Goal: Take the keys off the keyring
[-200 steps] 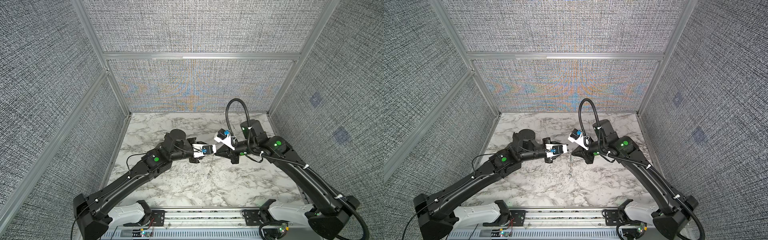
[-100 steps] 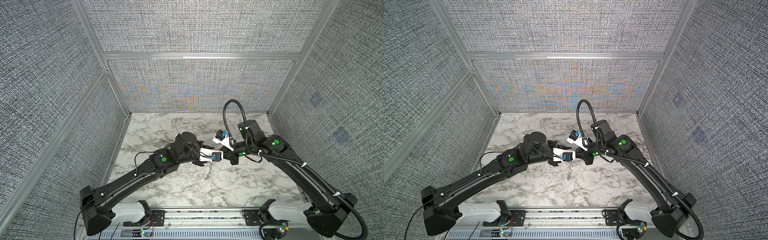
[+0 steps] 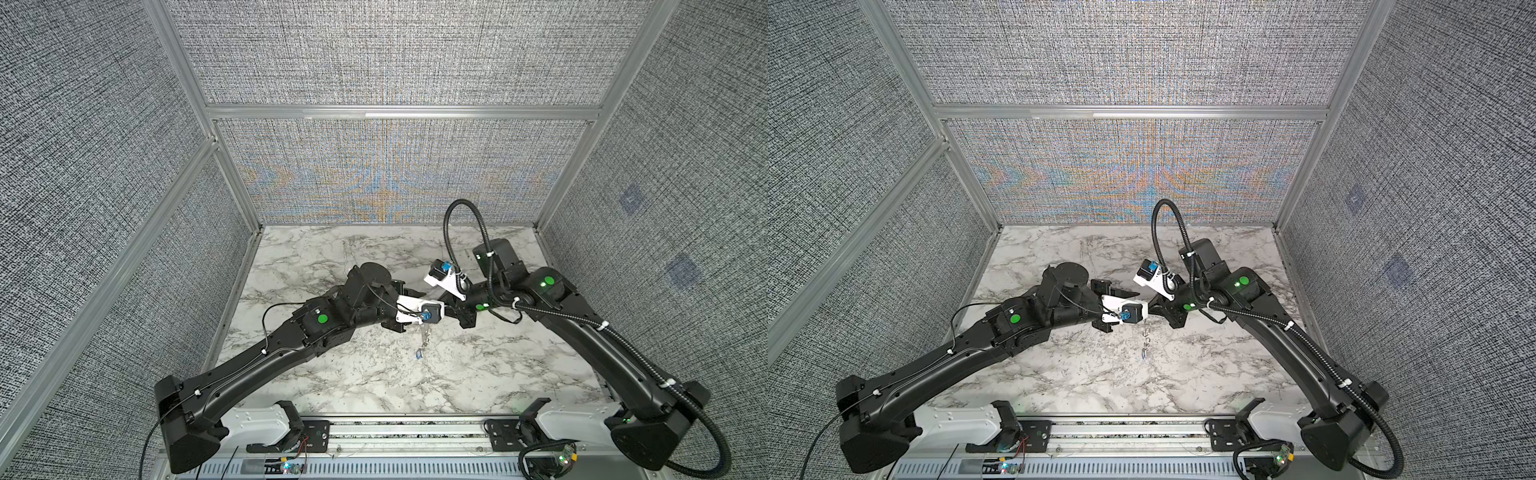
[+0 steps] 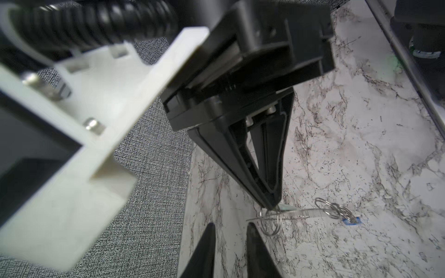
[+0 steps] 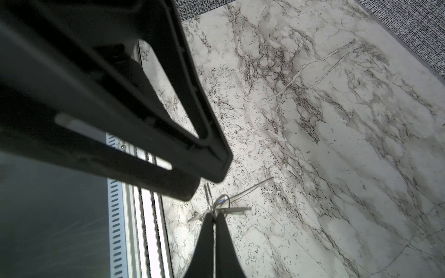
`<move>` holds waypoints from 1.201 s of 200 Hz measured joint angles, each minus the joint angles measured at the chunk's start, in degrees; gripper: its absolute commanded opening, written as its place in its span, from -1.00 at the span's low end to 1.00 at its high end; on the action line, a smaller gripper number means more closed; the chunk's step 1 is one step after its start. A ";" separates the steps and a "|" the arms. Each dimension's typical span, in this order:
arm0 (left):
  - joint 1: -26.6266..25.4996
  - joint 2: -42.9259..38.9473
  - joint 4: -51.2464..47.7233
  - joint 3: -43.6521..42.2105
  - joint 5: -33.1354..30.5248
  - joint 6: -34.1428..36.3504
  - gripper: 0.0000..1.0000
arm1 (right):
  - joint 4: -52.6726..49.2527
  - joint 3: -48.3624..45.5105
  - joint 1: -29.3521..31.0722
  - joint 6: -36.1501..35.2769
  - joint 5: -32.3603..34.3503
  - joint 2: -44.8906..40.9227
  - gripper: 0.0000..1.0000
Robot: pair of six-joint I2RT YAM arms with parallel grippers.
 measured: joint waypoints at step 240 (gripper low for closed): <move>-1.60 4.72 -4.50 1.77 -3.76 -4.98 -1.00 | 0.72 0.72 1.46 -0.70 2.01 -0.92 -0.77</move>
